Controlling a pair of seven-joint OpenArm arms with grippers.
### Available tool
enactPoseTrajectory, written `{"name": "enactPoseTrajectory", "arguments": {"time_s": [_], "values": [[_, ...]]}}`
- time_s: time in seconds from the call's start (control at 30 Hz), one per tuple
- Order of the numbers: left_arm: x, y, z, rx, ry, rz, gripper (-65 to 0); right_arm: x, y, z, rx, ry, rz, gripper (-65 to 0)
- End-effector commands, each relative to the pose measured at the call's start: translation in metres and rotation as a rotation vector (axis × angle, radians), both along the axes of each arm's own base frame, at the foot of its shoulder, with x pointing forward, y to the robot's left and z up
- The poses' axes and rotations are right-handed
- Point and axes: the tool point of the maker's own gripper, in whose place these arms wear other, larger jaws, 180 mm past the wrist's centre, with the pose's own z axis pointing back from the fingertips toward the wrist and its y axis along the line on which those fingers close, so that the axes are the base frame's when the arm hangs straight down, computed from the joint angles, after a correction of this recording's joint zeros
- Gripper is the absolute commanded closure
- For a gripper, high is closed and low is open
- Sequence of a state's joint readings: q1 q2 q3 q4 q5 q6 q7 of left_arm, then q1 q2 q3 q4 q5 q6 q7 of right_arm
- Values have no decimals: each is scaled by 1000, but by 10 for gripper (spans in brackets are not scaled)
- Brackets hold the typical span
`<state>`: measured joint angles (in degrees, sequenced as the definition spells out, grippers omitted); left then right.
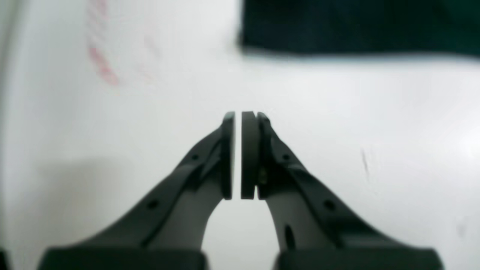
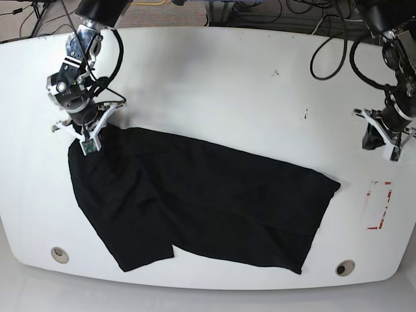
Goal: Layout the t-shirt on the table in an organized manner, then fold the t-shirt properly
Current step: 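Lift the shirt with both grippers and pull it back across the table, then hold the shirt with the right gripper and regrasp its hem with the left gripper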
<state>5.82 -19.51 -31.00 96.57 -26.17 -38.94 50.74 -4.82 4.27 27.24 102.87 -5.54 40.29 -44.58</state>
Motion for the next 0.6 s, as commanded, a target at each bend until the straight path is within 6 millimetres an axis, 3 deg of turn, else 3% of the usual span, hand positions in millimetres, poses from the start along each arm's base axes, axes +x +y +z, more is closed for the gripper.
{"name": "enactPoseTrajectory", "arguments": {"time_s": [0.0,0.13,0.3,0.47,0.57], "values": [[-2,7,3,-5,-26,6,-4,1,1,7,8,-42,6,0],[-9,9,-10,-25,2,18,-4,-14,2,-5,12,-2,5,0],[-6,10,-6,-25,-10,19,-4,-17,2,-7,12,7,5,0],[28,10,24,-26,-104,22,-6,-16,2,-6,12,1,6,0],[47,9,28,-62,-123,29,-38,-14,2,-5,12,-4,6,0]]}}
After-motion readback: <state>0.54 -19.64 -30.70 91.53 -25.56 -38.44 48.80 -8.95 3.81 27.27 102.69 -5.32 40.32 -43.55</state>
